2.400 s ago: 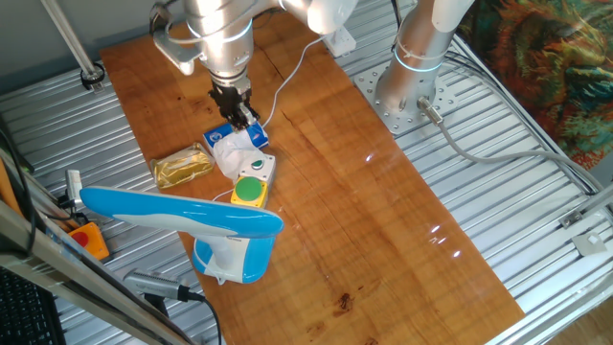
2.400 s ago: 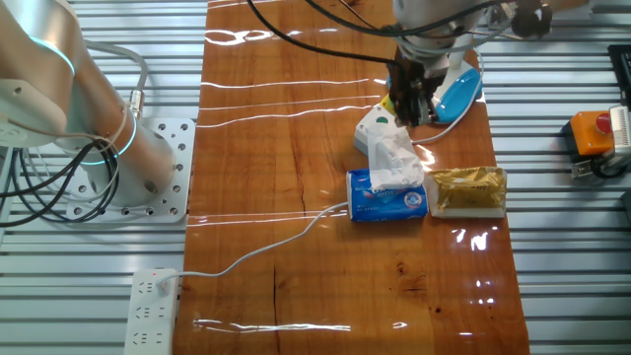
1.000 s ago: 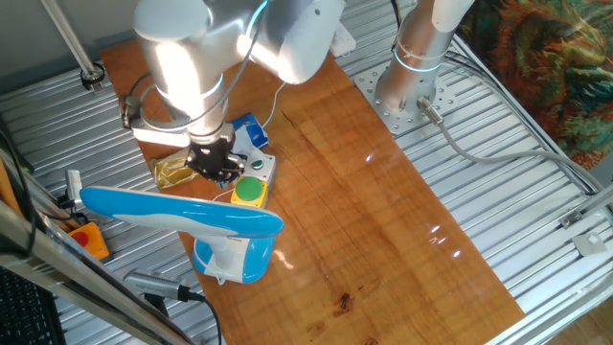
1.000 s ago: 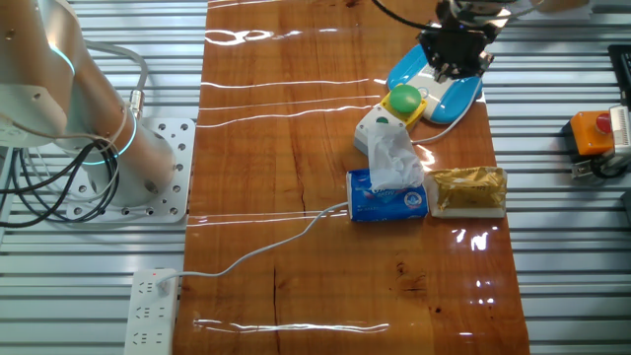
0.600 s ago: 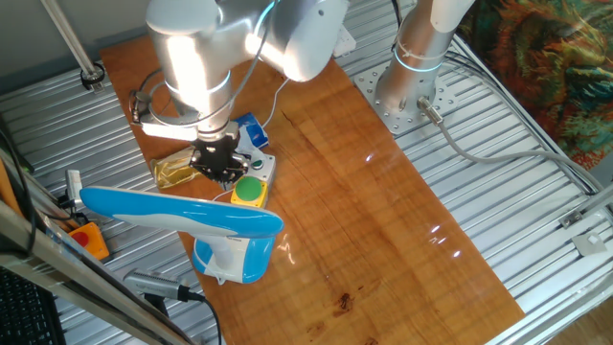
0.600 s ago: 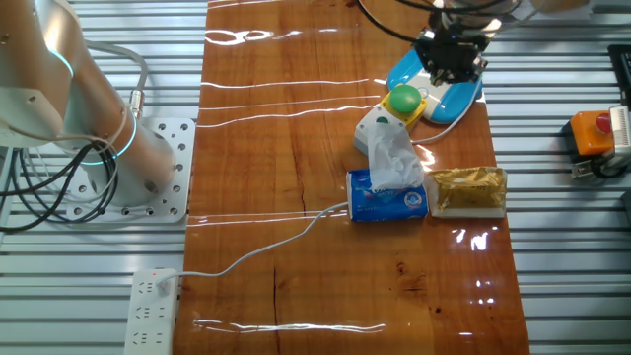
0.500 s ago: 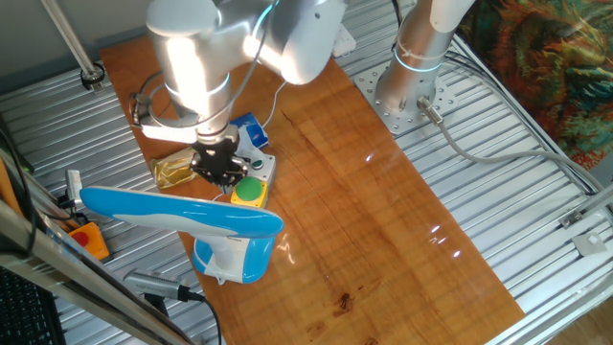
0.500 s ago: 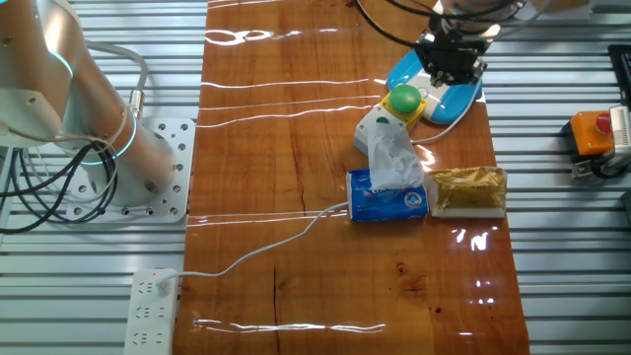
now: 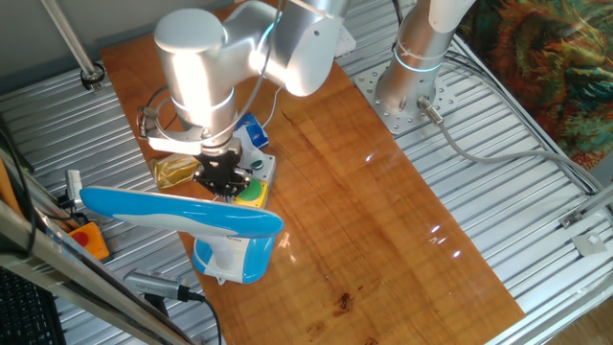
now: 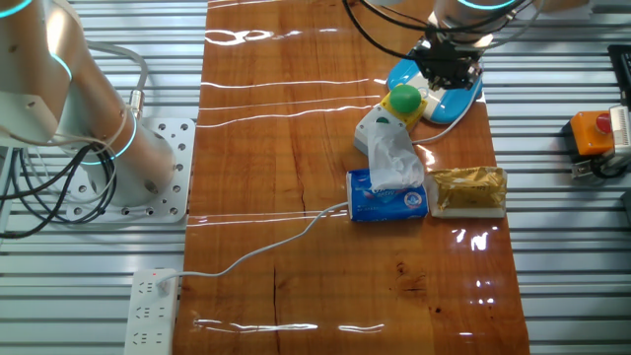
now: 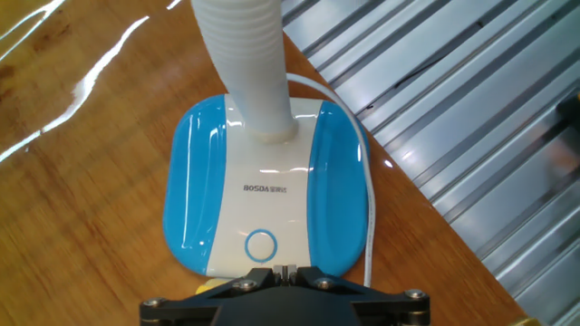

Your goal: Turn off the desk lamp by pressing the button

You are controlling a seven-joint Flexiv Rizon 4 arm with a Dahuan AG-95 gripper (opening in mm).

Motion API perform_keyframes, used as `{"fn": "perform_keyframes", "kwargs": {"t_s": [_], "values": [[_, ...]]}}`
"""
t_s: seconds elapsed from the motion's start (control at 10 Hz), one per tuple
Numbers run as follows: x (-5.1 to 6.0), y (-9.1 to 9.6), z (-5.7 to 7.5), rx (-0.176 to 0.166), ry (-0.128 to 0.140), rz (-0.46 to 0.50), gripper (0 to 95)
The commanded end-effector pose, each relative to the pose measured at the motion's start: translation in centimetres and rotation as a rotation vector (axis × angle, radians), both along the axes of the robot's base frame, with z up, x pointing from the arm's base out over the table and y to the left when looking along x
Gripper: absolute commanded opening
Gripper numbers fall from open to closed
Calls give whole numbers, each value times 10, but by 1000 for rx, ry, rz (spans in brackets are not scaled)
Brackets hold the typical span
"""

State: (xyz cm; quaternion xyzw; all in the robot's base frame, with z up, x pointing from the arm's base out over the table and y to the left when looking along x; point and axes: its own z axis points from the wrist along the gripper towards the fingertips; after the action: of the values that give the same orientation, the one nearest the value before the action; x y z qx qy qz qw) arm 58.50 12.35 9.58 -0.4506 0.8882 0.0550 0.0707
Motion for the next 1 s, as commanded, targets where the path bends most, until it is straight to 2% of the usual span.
{"fn": "perform_keyframes", "kwargs": {"t_s": [0.1,1.0], "values": [[-2,0,0,3,3,2,0],[-2,0,0,-3,15,-45,0]]}}
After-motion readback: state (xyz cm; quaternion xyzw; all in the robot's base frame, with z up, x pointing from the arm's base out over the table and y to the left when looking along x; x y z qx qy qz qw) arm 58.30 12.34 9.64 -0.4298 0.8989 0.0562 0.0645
